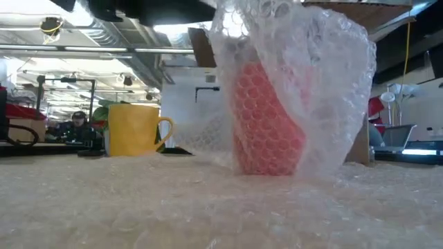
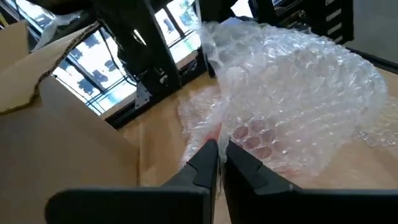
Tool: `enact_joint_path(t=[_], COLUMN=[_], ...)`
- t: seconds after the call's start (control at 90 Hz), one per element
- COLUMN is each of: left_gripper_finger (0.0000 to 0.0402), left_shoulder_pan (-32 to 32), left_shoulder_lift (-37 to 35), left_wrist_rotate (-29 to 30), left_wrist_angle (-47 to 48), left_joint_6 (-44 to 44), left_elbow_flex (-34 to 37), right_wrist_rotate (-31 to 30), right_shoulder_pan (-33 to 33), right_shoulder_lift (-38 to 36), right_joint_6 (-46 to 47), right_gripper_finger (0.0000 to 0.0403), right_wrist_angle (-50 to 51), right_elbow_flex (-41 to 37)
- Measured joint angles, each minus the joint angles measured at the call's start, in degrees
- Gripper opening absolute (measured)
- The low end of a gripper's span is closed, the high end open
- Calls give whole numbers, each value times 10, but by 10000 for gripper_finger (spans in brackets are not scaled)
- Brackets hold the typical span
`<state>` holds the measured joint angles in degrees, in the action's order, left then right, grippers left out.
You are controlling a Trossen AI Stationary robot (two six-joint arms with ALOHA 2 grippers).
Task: Wrap mug
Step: Wrap the orange mug with the bubble wrap
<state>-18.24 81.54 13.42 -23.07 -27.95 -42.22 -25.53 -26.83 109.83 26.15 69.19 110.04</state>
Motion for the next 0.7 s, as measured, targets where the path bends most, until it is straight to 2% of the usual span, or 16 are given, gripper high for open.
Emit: enact_joint_path(t=[0.3,0.7], left_gripper_finger=[0,0], left_shoulder_pan=[28,41], left_shoulder_lift=[53,128], left_wrist_rotate=[-67,-104], left_wrist_angle=[-81,-74], left_joint_6=[-10,-8], left_elbow_flex=[0,-52], right_wrist_rotate=[-9,0], right_shoulder_pan=[-11,-13], right_shoulder_lift=[-18,-15], right_joint_6=[-13,-30], right_gripper_finger=[101,101], right_wrist_angle=[-38,-80], right_elbow_flex=[1,-27])
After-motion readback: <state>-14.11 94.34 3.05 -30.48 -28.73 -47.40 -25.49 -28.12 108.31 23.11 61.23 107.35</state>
